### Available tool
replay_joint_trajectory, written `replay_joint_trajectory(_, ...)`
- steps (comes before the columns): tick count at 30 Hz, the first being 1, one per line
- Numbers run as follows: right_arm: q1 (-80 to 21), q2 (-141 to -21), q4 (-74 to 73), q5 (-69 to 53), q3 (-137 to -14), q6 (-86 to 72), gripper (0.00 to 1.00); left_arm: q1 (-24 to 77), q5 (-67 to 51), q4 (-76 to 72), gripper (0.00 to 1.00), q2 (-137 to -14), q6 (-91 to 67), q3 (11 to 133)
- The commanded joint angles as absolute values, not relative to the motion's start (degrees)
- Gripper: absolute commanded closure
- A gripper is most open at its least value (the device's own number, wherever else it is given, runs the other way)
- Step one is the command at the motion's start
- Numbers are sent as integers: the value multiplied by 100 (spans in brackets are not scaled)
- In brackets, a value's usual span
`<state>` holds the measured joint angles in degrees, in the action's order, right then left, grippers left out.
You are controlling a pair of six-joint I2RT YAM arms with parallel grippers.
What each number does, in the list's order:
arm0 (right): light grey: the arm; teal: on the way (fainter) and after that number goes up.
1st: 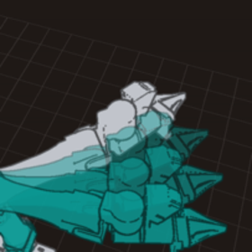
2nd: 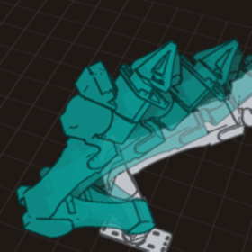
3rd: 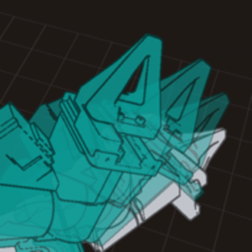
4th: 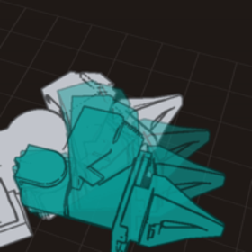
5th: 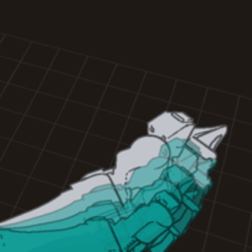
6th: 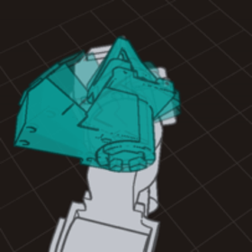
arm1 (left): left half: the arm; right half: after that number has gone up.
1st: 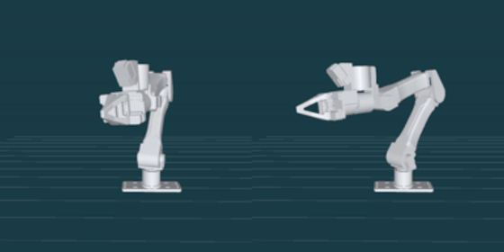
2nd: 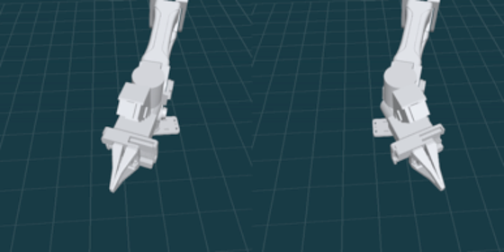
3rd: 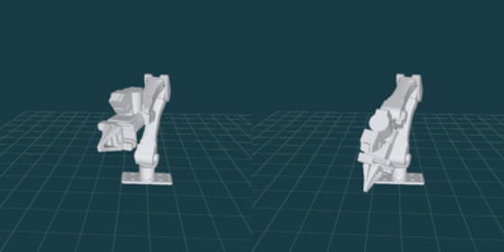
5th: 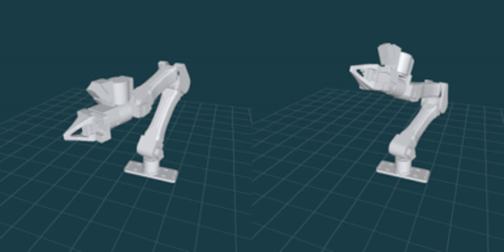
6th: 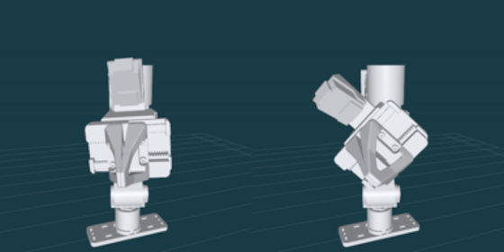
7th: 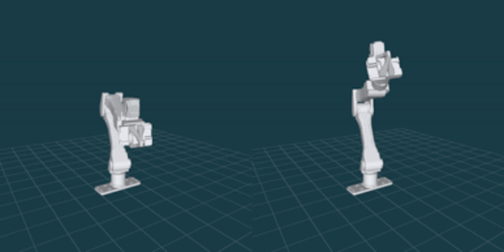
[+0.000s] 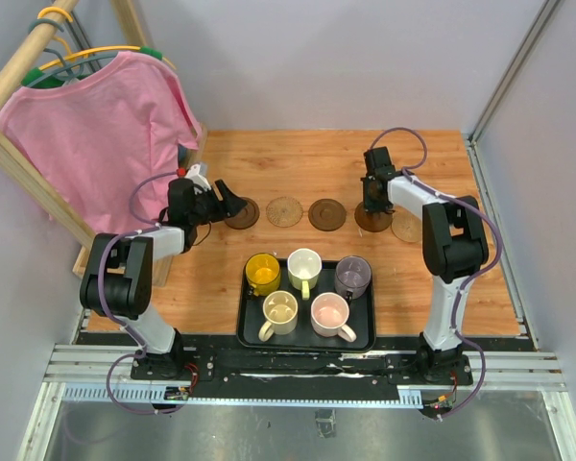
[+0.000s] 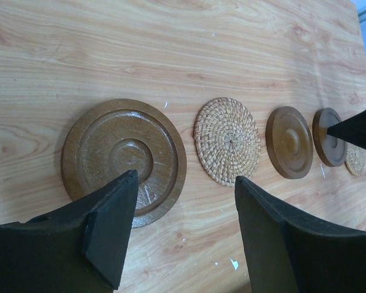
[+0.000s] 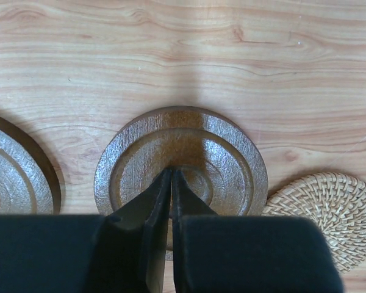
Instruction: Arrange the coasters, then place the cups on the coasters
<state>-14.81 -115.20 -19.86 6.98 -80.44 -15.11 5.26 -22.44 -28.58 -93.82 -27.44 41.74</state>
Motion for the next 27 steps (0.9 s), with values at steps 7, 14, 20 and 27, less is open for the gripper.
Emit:
replay_joint_trajectory(7, -1405, -11810, -1876, -70, -7649, -1678, 95, 487, -2019, -2545, 32, -9280, -2681, 4400)
replay_joint_trajectory(14, -1413, -11811, -1905, -118, -7686, -1625, 95, 490, -1943, -2461, 32, -9241, -2698, 4553)
replay_joint_trajectory(20, -1481, -11685, -1986, 60, -7581, -1673, 96, 488, -1958, -2452, 32, -9210, -2661, 4479)
replay_joint_trajectory(27, -1614, -11459, -2175, 353, -7458, -1749, 96, 490, -2033, -2546, 32, -9173, -2637, 4392)
